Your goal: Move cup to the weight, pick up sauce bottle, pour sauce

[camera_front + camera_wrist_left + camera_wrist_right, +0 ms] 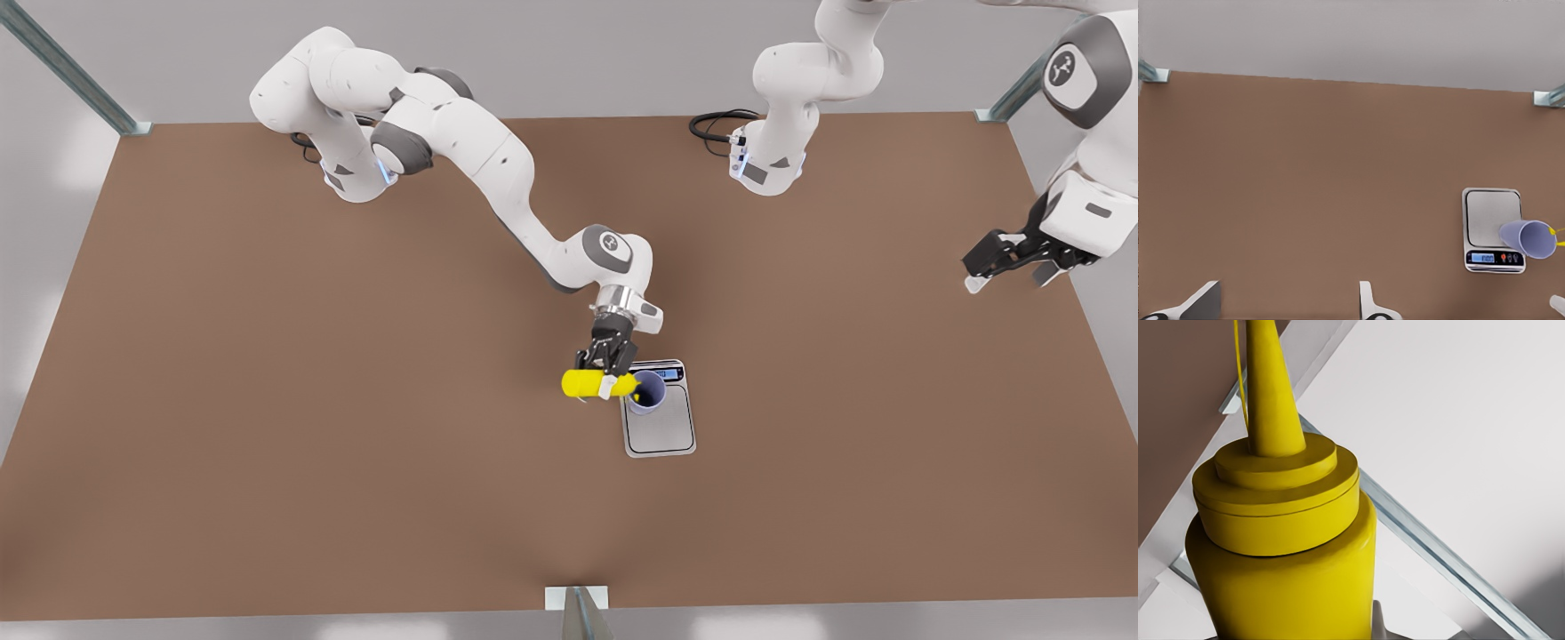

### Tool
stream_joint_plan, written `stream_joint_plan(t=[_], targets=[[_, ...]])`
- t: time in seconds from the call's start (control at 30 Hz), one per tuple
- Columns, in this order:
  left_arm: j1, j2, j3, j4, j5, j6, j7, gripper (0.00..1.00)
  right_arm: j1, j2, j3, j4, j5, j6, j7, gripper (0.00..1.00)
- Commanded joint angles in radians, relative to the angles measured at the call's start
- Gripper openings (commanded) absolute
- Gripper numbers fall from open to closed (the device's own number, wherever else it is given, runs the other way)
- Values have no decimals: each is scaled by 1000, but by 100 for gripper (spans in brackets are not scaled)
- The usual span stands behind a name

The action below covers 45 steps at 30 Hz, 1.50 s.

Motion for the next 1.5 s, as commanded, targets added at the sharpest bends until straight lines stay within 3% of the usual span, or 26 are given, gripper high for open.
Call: stream_joint_plan(t=[0.0, 0.33, 0.63, 0.87, 1.0, 1.23, 1.33, 1.47], targets=[[-9, 0, 0, 0, 0, 0, 0, 100, 0, 0, 0, 0, -1, 0, 0, 57], [-11, 3, 0, 0, -1, 0, 0, 100, -46, -37, 11, 21, 53, 55, 1, 57], [-11, 1, 0, 0, -3, 0, 0, 100, -189, -152, 8, 20, 741, 274, -67, 57], [-11, 3, 0, 0, -3, 0, 0, 100, -370, -209, -3, 10, 1585, 420, -691, 57], [-11, 3, 0, 0, -3, 0, 0, 100, -511, -281, -3, -118, 2094, 426, -1136, 57], [-11, 3, 0, 6, -4, 0, 0, 100, -646, -299, 1, -273, 2728, 376, -1563, 57], [-11, 3, 0, 8, -3, 0, 0, 100, -719, -295, 1, -296, 2871, 210, -1715, 57], [-12, 3, -2, 8, -4, 0, 0, 100, -758, -273, 6, -290, 2897, 121, -1859, 57]])
